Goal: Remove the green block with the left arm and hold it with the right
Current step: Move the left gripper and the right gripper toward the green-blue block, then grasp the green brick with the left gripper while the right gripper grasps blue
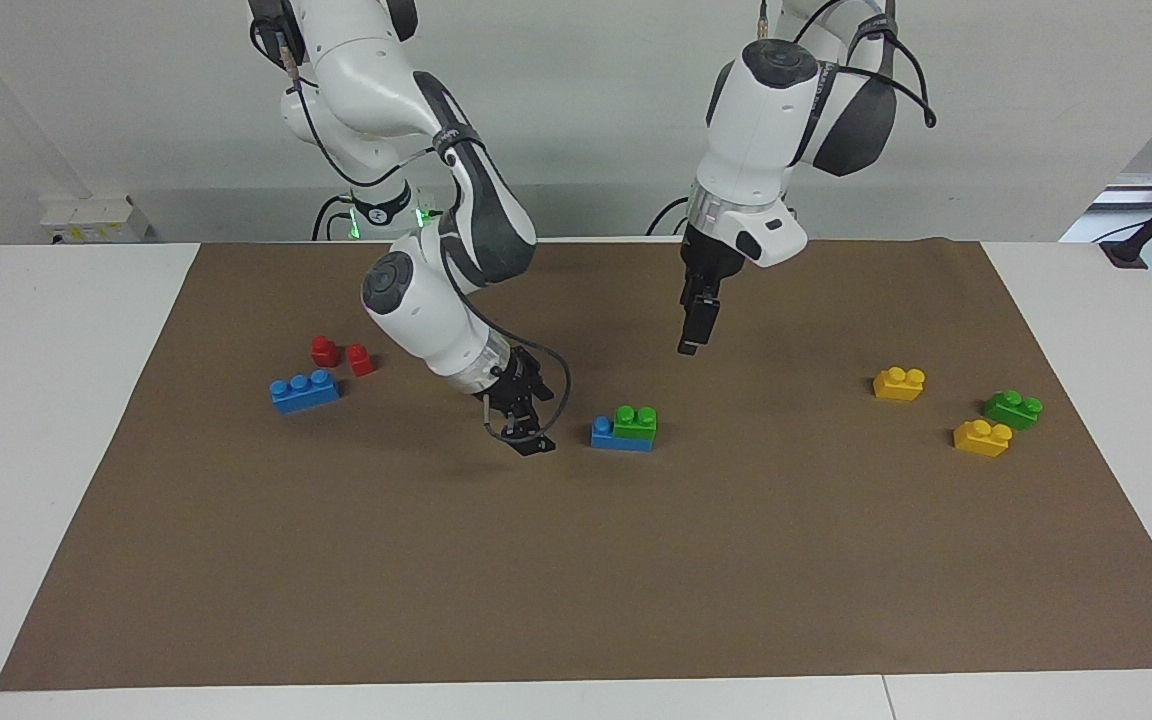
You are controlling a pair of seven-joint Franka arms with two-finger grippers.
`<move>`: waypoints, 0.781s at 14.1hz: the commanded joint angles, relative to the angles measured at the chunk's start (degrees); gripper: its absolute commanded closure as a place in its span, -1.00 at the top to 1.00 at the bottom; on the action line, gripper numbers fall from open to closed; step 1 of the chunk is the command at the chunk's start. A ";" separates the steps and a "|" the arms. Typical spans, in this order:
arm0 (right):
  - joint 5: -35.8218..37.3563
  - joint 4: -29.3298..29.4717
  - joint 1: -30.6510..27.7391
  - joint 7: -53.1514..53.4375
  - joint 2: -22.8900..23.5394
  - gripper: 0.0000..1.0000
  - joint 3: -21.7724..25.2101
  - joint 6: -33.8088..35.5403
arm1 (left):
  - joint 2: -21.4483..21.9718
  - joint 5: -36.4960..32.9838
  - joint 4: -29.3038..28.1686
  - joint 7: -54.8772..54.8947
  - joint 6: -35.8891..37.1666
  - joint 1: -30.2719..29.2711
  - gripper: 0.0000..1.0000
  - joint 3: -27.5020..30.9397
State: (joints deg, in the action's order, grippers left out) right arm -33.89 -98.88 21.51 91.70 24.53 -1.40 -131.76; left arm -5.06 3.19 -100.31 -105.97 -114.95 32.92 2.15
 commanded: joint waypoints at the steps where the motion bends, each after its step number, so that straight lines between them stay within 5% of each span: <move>1: -1.53 0.62 1.95 0.67 2.27 0.89 0.17 -3.05 | -2.75 0.94 -1.02 -4.32 -3.78 2.75 1.00 0.92; 11: -3.29 -2.54 5.65 0.23 4.47 0.91 -0.01 -9.56 | -10.48 -0.89 -0.68 -17.94 -7.92 4.08 1.00 1.19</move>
State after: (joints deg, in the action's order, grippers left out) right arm -35.43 -100.62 26.55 91.76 28.34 -1.43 -138.94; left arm -14.20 3.14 -100.85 -121.34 -121.47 35.89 2.34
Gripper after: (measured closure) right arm 0.000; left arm 0.000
